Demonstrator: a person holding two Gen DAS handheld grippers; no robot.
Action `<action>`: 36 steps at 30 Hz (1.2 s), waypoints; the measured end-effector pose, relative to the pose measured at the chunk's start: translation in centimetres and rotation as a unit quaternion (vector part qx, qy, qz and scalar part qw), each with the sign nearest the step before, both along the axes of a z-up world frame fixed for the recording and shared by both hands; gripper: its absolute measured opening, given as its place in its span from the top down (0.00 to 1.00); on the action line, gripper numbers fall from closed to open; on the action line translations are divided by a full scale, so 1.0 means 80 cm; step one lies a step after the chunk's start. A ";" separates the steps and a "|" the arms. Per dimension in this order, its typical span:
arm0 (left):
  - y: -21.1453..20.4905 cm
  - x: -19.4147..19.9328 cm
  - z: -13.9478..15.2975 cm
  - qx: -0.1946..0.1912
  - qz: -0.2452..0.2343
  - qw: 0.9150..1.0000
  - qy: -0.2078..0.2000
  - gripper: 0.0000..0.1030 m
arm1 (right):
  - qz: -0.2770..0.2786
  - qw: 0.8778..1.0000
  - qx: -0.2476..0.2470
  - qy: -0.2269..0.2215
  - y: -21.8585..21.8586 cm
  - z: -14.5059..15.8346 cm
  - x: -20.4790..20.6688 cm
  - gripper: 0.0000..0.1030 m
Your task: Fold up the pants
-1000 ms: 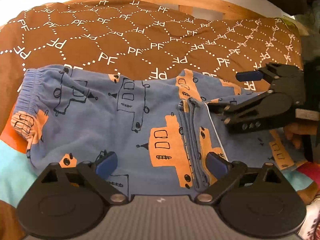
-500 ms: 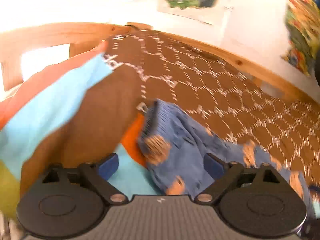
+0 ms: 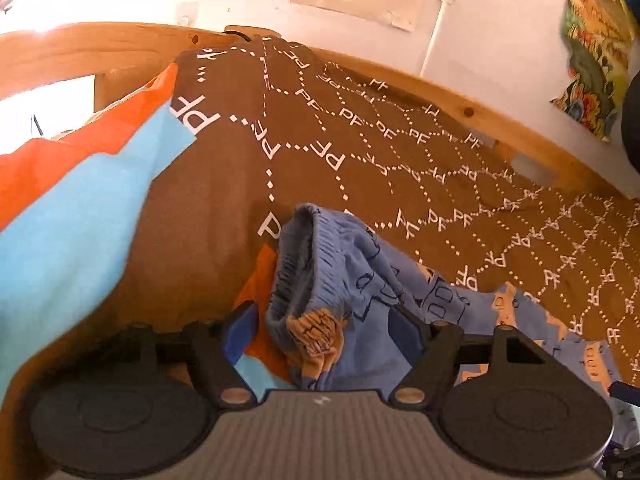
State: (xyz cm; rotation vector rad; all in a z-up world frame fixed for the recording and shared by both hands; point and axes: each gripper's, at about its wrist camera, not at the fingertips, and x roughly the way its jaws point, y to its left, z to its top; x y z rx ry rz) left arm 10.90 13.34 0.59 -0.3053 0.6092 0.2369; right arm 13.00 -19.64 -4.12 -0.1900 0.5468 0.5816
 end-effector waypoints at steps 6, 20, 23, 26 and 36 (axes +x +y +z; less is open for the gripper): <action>-0.011 0.010 0.001 0.016 0.015 1.000 0.019 0.30 | 0.002 1.000 -0.008 0.003 0.002 -0.004 -0.002 0.02; -0.008 -0.003 0.001 0.005 0.015 1.000 0.008 0.29 | -0.003 1.000 -0.010 0.010 0.002 -0.010 0.000 0.01; -0.003 -0.004 0.001 0.001 0.026 1.000 0.010 0.44 | -0.003 1.000 -0.009 0.010 0.002 -0.011 0.000 0.01; 0.003 -0.005 0.002 -0.005 0.044 0.999 0.017 0.66 | -0.002 1.000 -0.010 0.009 0.002 -0.011 0.000 0.01; -0.024 0.001 0.010 0.048 0.057 0.997 0.026 0.85 | 0.000 1.000 -0.009 0.010 0.002 -0.012 0.001 0.01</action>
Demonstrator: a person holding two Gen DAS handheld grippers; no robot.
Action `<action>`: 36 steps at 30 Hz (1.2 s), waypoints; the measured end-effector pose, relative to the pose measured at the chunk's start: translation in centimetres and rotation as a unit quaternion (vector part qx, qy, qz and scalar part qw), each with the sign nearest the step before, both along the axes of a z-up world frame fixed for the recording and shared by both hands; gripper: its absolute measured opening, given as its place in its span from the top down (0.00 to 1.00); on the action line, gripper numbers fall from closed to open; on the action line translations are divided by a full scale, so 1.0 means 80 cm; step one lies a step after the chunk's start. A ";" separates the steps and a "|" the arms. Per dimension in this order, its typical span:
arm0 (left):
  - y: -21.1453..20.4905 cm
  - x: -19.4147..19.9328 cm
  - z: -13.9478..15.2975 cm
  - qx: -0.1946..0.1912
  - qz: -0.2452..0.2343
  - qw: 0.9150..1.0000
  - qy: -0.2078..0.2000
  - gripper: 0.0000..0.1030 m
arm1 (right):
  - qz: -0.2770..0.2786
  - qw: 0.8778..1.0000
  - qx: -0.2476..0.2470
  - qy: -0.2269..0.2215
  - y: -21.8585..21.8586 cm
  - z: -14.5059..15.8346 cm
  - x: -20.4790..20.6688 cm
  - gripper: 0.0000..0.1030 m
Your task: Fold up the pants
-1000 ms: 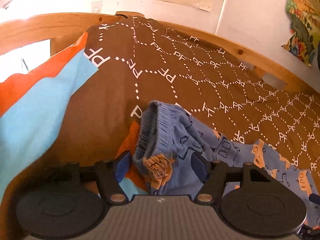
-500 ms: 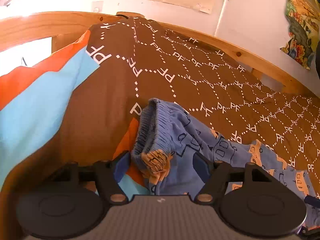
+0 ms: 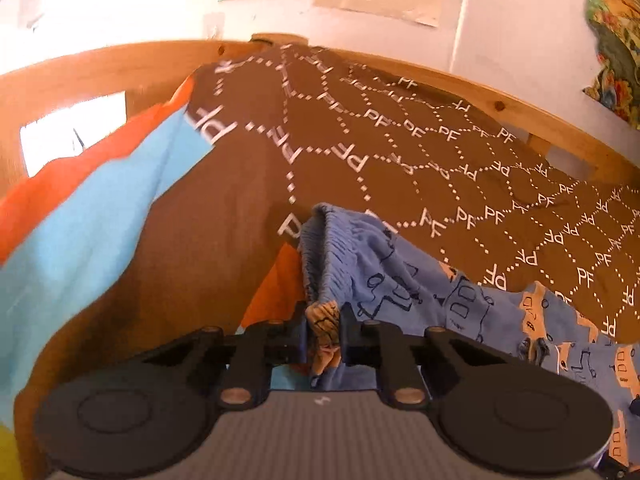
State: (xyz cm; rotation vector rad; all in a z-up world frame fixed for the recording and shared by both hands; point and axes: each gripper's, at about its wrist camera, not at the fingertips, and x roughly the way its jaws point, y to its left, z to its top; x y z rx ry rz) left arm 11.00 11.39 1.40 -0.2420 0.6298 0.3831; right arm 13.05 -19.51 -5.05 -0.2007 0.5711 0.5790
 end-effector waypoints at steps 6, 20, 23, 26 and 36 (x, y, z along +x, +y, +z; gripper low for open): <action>-0.031 0.000 0.024 0.050 -0.027 0.998 -0.005 0.85 | -0.003 1.000 0.004 0.000 0.000 -0.001 0.000 0.01; -0.194 0.010 0.090 0.104 -0.264 0.958 -0.042 0.85 | -0.017 0.999 -0.015 -0.044 -0.066 0.056 0.014 0.01; -0.240 0.017 0.082 0.109 -0.327 0.938 -0.037 0.85 | -0.033 0.997 -0.027 -0.057 -0.101 0.068 0.015 0.01; -0.283 0.024 0.062 0.103 -0.379 0.919 -0.022 0.84 | -0.073 0.995 -0.017 -0.061 -0.132 0.067 0.021 0.01; -0.338 0.005 -0.011 0.123 -0.436 0.891 0.032 0.40 | -0.118 0.992 0.030 -0.033 -0.174 0.056 0.043 0.03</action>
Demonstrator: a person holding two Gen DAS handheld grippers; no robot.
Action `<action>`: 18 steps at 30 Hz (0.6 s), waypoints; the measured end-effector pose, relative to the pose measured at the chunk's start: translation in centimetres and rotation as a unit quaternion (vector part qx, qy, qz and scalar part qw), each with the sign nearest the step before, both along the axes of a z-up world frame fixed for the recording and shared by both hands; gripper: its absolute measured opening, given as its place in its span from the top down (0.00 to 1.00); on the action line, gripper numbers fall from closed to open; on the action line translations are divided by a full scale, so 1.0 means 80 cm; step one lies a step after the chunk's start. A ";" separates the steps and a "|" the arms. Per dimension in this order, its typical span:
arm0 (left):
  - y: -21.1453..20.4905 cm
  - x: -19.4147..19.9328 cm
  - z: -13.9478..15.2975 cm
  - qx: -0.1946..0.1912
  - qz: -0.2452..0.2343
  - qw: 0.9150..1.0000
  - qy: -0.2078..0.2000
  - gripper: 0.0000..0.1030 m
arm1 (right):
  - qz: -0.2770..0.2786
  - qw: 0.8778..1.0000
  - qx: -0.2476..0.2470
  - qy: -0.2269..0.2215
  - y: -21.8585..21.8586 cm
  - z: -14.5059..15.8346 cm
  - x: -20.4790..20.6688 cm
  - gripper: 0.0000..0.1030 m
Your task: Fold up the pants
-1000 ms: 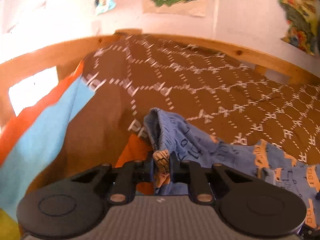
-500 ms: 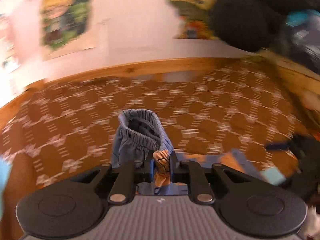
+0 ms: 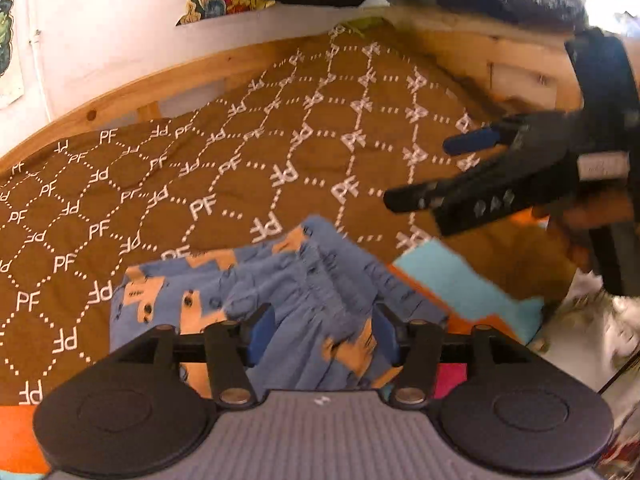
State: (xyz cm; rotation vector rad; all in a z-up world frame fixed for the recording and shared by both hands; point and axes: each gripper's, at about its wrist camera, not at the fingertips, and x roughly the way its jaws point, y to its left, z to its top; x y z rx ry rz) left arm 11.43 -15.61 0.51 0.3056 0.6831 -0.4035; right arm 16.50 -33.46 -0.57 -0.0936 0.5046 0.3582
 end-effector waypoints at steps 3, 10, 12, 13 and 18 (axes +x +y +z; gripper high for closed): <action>0.007 0.005 -0.010 0.006 -0.004 1.000 0.022 0.40 | 0.040 0.999 0.032 0.013 0.010 -0.004 -0.001 0.09; 0.004 0.010 -0.023 0.024 -0.024 0.999 0.034 0.46 | 0.113 0.986 0.107 0.065 0.044 -0.017 0.020 0.36; 0.004 0.011 -0.025 0.027 -0.029 0.999 0.032 0.58 | 0.113 0.984 0.116 0.081 0.052 -0.023 0.028 0.45; 0.004 0.012 -0.025 0.026 -0.030 0.999 0.033 0.67 | 0.112 0.983 0.118 0.087 0.055 -0.026 0.032 0.51; 0.012 0.016 -0.023 0.010 -0.018 0.999 0.040 0.90 | 0.106 0.973 0.153 0.133 0.053 -0.045 0.048 0.70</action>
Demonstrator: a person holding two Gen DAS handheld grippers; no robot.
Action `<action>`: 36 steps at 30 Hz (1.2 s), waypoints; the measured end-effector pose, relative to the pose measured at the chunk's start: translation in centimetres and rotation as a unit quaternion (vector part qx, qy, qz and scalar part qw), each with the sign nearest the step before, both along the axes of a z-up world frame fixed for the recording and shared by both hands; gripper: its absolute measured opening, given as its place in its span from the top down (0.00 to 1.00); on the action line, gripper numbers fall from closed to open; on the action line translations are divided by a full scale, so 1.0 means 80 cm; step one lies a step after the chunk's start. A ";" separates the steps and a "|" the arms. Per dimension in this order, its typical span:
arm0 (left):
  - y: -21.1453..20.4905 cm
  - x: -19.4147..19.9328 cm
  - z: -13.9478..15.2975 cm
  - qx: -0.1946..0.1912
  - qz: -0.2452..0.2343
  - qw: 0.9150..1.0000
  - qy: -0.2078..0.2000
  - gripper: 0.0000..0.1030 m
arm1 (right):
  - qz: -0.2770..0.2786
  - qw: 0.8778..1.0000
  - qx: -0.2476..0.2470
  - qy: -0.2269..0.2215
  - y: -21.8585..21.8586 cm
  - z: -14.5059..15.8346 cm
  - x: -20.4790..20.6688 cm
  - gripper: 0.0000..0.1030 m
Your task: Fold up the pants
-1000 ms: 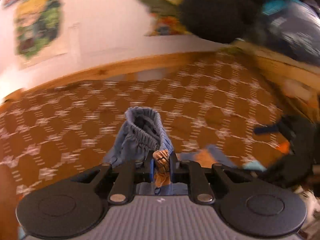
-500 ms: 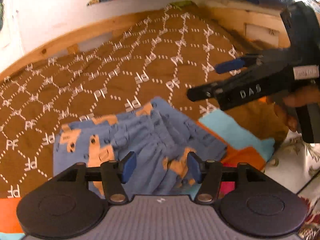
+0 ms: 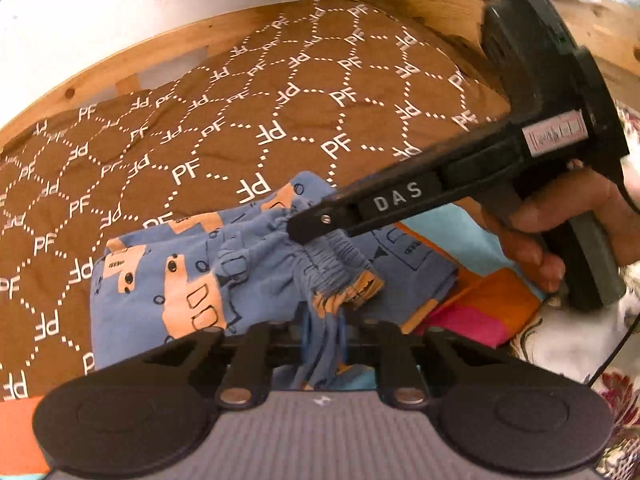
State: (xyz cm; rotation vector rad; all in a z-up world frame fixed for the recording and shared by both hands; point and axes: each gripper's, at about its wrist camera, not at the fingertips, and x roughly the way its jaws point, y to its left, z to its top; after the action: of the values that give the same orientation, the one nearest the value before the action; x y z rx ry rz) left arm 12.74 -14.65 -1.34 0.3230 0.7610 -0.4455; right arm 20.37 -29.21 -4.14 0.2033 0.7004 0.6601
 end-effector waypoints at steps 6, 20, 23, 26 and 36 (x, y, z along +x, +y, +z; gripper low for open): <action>0.014 -0.002 0.019 -0.041 0.012 0.999 -0.004 0.93 | -0.003 0.999 0.034 0.007 -0.010 0.006 -0.004 0.92; -0.018 -0.005 -0.002 -0.038 -0.033 0.999 0.021 0.87 | -0.025 0.999 -0.037 0.025 -0.028 0.022 -0.016 0.91; -0.003 -0.007 0.000 -0.065 -0.023 0.997 0.033 0.58 | -0.030 0.998 -0.052 0.022 -0.025 0.016 -0.019 0.78; 0.026 -0.019 0.019 -0.111 0.002 0.994 0.018 0.32 | -0.046 0.997 -0.066 -0.006 -0.025 0.025 -0.025 0.54; 0.113 0.014 -0.001 -0.047 0.255 0.965 0.026 0.01 | -0.033 0.982 -0.165 -0.084 0.026 0.027 -0.061 0.03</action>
State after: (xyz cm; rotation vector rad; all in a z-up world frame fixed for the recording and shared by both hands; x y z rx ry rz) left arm 13.88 -5.63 -1.42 0.0193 0.8383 -0.0017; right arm 15.52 -27.12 -1.94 -0.1339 0.6273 0.4835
